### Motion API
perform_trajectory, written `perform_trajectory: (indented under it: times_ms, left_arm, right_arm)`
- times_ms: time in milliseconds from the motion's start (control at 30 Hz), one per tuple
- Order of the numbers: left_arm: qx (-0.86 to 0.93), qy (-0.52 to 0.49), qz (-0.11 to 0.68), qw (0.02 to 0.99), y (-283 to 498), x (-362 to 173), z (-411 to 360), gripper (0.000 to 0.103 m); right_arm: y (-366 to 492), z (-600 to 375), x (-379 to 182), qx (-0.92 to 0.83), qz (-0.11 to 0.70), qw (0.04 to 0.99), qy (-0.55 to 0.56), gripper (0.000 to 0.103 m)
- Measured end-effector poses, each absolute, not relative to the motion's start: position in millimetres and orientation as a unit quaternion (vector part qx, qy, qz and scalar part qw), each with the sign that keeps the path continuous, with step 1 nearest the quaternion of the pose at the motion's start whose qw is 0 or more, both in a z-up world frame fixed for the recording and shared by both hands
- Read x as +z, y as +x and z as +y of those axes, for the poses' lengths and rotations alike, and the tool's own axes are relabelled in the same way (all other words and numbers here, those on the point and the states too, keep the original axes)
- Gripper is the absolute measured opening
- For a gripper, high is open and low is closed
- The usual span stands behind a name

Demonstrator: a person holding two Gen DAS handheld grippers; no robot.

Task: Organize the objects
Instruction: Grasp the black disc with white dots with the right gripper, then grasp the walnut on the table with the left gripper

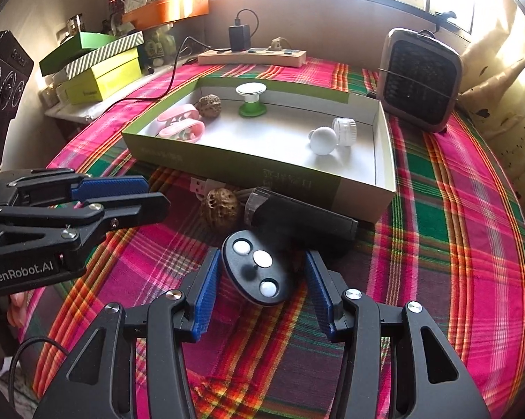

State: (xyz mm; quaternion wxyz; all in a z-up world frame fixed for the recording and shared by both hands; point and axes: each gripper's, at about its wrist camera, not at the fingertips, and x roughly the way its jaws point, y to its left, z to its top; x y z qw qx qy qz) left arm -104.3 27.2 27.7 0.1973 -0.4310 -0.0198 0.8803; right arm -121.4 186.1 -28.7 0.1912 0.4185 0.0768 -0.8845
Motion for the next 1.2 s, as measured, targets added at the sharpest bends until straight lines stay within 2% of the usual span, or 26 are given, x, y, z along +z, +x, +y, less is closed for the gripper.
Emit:
perform_trajectory:
  times_ms: [67,200,367,1200]
  left_arm:
    - [0.879,-0.432,-0.020,0.200,-105.3,27.9,29.6,0.031]
    - [0.877,-0.432,-0.020,0.209,-106.1,28.9,34.0,0.038]
    - [0.875,-0.436,-0.019,0.210,-109.5,28.7,40.4,0.039]
    - [0.866,-0.456,0.008,0.205,-125.1,17.3,71.4,0.039]
  right_arm:
    - [-120.7,187.1,-28.2,-0.885,0.077,0.192,0.417,0.043]
    - [-120.1,187.0,-27.6,-0.885,0.078,0.194,0.415,0.041]
    - [-118.4,189.8,-25.2,-0.889,0.076,0.194,0.407,0.031]
    - [-114.3,219.7,-22.3,-0.897,0.058,0.175,0.402,0.028]
